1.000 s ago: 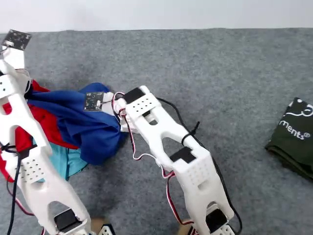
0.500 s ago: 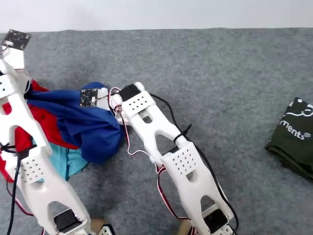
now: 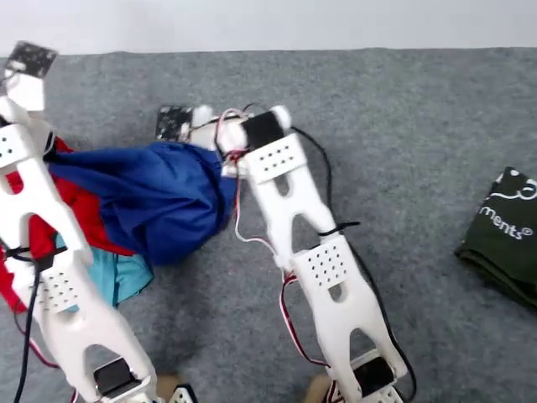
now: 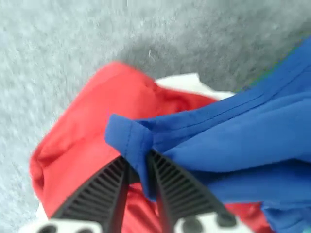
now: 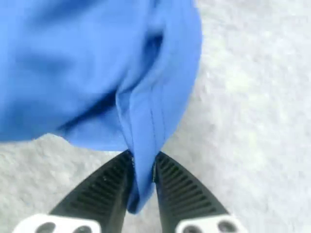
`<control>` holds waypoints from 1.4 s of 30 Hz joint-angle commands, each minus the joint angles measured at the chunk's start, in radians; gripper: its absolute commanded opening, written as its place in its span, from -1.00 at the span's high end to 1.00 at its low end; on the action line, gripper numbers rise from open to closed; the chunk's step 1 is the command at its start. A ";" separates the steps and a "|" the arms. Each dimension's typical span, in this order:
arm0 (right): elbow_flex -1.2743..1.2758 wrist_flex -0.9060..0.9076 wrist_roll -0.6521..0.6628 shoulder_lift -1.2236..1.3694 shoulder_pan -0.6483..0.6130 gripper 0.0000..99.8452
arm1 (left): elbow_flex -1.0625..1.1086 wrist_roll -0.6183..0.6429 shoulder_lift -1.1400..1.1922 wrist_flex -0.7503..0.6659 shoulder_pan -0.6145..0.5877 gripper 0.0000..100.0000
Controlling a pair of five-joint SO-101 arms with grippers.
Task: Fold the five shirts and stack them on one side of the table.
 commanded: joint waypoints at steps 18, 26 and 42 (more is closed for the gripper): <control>-0.057 0.058 -0.164 -0.581 0.363 0.98 | -0.409 0.084 -0.290 0.038 0.308 0.99; -0.057 0.058 -0.253 -0.736 0.501 0.98 | -0.638 0.084 -0.325 0.038 0.388 0.99; -0.058 0.041 -0.338 -1.007 0.754 0.98 | -0.639 -0.020 -0.413 0.035 0.419 0.99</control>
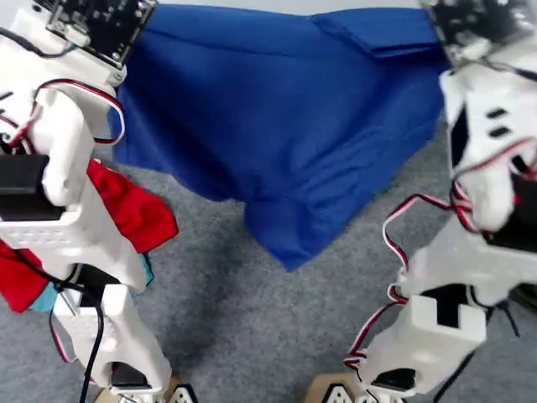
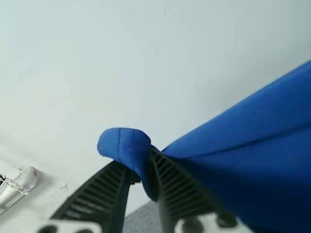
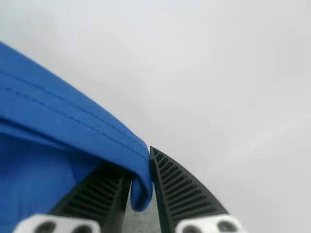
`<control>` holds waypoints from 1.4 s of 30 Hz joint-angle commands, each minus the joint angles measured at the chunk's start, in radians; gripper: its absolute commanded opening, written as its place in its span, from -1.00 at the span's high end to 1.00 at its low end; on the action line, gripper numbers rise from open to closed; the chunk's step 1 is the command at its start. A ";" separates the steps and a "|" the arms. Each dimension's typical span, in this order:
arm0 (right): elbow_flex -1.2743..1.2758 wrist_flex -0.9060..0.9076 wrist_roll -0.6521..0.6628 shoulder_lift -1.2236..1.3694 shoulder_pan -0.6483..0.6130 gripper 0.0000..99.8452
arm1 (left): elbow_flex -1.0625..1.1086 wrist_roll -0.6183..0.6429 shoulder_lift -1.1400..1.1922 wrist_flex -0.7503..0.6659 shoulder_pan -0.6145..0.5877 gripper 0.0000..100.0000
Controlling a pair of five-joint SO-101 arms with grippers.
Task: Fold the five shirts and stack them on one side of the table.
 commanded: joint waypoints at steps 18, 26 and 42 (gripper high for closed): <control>0.014 0.025 -0.060 -0.165 0.116 0.98 | 0.024 -0.014 -0.049 0.026 -0.025 0.99; 0.196 0.038 -0.072 -0.166 0.004 0.98 | 0.139 -0.012 -0.040 0.026 -0.094 0.99; 0.858 -0.001 -0.106 -0.156 -0.412 0.97 | 1.049 -0.020 -0.040 0.023 -0.430 0.99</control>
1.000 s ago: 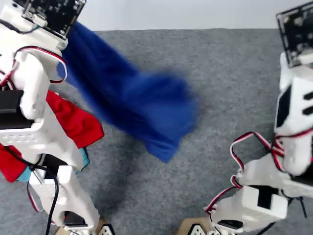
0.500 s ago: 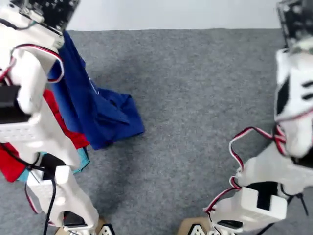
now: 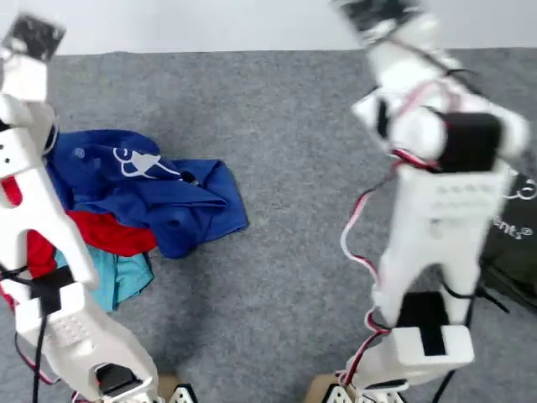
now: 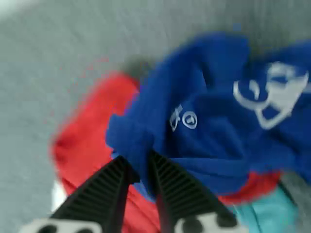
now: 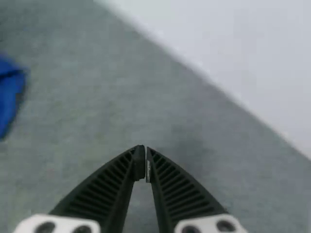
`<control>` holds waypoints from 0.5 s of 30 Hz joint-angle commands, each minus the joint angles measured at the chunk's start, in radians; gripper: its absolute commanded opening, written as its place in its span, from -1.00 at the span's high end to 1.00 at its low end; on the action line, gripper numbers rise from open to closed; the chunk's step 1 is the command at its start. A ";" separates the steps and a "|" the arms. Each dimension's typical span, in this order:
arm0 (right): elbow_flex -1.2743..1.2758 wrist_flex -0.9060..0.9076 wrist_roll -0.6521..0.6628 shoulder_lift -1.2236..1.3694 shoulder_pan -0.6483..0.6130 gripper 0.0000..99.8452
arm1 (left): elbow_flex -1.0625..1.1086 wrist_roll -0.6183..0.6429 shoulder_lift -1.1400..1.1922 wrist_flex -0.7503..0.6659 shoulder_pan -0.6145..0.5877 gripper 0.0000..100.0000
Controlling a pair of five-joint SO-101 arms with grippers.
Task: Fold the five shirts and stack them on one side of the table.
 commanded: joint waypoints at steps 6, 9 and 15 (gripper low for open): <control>0.443 -0.232 -0.003 0.021 -0.262 0.95 | 0.308 -0.005 -0.038 -0.077 -0.038 0.99; 0.500 -0.285 0.012 0.102 -0.318 0.76 | 0.354 -0.005 -0.038 -0.121 -0.038 0.99; 0.496 -0.312 0.135 0.285 -0.392 0.40 | 0.371 -0.005 -0.038 -0.127 -0.038 0.99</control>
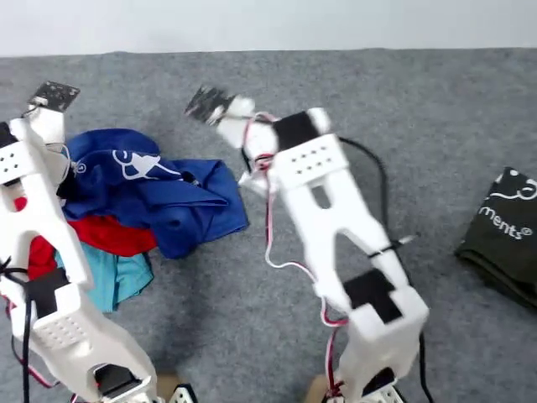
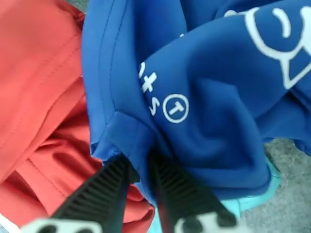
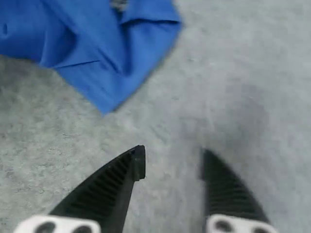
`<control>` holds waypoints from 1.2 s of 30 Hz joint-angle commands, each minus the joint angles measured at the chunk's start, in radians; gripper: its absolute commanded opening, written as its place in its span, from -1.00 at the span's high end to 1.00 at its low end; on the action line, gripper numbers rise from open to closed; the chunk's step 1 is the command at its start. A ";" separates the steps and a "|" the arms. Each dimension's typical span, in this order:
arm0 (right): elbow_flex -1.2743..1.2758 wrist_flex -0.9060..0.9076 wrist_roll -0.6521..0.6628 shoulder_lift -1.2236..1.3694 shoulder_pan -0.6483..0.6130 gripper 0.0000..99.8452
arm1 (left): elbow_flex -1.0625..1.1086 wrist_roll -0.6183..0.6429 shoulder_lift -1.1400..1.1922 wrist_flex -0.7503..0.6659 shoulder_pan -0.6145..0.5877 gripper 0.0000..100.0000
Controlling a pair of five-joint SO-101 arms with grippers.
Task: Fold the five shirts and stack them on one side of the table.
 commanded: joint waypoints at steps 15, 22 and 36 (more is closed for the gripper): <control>-0.155 -0.131 0.229 0.305 -0.153 0.38 | 0.001 0.000 -0.038 -0.015 -0.002 0.99; -0.382 -0.128 0.227 0.486 -0.168 0.38 | 0.001 0.000 -0.038 -0.015 0.000 0.99; -0.744 -0.035 0.233 0.714 -0.168 0.84 | 0.002 0.002 -0.038 -0.015 0.000 0.99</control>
